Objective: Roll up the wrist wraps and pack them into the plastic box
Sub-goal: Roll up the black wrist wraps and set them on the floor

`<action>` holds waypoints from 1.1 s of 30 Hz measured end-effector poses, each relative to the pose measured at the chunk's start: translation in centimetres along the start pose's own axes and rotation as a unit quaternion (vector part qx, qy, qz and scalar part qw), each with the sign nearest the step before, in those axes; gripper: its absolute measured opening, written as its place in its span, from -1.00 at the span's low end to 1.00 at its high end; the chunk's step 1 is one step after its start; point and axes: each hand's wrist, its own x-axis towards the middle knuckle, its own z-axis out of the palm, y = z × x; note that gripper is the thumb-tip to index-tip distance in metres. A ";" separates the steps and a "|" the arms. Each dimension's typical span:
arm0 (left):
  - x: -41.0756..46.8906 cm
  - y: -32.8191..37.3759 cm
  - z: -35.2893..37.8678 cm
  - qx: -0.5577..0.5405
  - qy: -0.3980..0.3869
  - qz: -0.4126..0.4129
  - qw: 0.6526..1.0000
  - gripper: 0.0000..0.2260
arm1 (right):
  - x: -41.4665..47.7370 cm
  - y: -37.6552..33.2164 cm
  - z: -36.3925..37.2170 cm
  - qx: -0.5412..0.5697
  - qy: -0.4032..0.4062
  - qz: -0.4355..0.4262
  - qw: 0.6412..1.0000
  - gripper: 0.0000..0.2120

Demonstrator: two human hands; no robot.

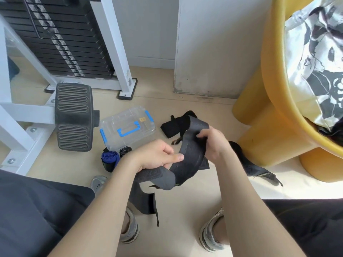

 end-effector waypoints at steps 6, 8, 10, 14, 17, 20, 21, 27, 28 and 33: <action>-0.4 -0.6 -2.3 -0.055 0.127 -0.041 0.990 -0.58 | 0.0 -1.7 0.1 -0.183 -0.095 -0.038 0.978 -0.68; -0.8 -0.2 -3.0 -0.094 0.153 -0.027 0.983 -0.57 | -0.3 -1.0 0.7 -0.214 -0.139 -0.022 0.967 -0.78; -1.2 0.3 -3.4 -0.107 0.176 0.008 0.979 -0.66 | -0.7 -0.3 1.2 -0.240 -0.186 -0.002 0.953 -0.77; -1.7 0.8 -3.3 -0.089 0.181 0.068 0.977 -0.79 | -1.2 0.3 1.9 -0.260 -0.283 0.029 0.923 -0.65; -1.8 0.7 -3.2 -0.088 0.178 0.086 0.976 -0.82 | -1.7 -0.3 1.9 -0.252 -0.301 0.023 0.919 -0.65; -1.8 0.5 -3.5 -0.106 0.154 0.077 0.979 -0.86 | -2.3 -1.3 1.8 -0.236 -0.352 0.013 0.906 -0.72; -1.7 0.4 -3.6 -0.119 0.139 0.074 0.980 -0.88 | -2.4 -1.6 1.7 -0.239 -0.365 0.008 0.900 -0.71; -1.5 -0.6 -3.8 -0.132 0.035 0.080 0.987 -0.92 | -2.7 -2.6 2.1 -0.270 -0.421 -0.003 0.866 -0.69; -1.4 -0.6 -3.7 -0.137 0.036 0.084 0.986 -0.91 | -2.8 -2.6 2.1 -0.267 -0.429 -0.006 0.863 -0.72; -1.3 -0.4 -3.2 -0.161 0.025 0.121 0.979 -0.86 | -2.8 -1.9 1.6 -0.243 -0.456 -0.034 0.855 -0.81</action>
